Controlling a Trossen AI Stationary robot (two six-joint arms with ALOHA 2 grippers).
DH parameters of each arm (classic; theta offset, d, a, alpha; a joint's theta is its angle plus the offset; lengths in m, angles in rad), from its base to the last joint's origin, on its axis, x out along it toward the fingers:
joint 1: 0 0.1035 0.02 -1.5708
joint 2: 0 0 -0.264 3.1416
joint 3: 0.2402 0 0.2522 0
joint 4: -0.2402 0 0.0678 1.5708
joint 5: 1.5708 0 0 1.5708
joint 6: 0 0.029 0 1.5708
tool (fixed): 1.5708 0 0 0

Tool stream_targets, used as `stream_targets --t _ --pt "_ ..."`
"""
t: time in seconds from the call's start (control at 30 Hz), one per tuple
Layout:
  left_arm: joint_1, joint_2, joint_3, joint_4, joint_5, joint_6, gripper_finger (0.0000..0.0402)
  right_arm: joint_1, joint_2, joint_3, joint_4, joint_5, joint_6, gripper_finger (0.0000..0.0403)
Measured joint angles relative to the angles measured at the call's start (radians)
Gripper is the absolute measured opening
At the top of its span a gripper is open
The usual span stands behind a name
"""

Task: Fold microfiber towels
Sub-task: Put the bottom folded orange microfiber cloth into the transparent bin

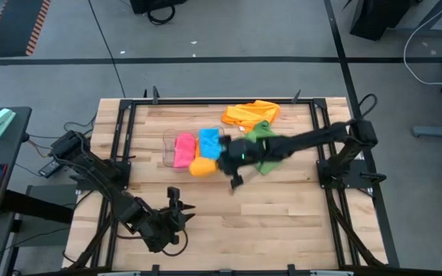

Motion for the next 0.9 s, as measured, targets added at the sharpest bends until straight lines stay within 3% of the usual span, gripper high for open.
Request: stream_targets --t 0.37,0.57,0.9 --pt "0.0 0.0 0.0 -0.063 0.0 0.005 0.0098 -0.267 0.065 0.0 0.064 -0.455 0.603 0.0046" --pt "0.0 0.0 0.0 -0.071 0.001 -0.001 0.0091 -0.328 0.103 0.0 0.049 -0.463 0.728 0.0047" --pt "0.0 0.0 0.0 -0.118 0.002 -0.037 0.0088 -0.369 0.09 0.0 -0.083 -0.406 0.764 0.0049"
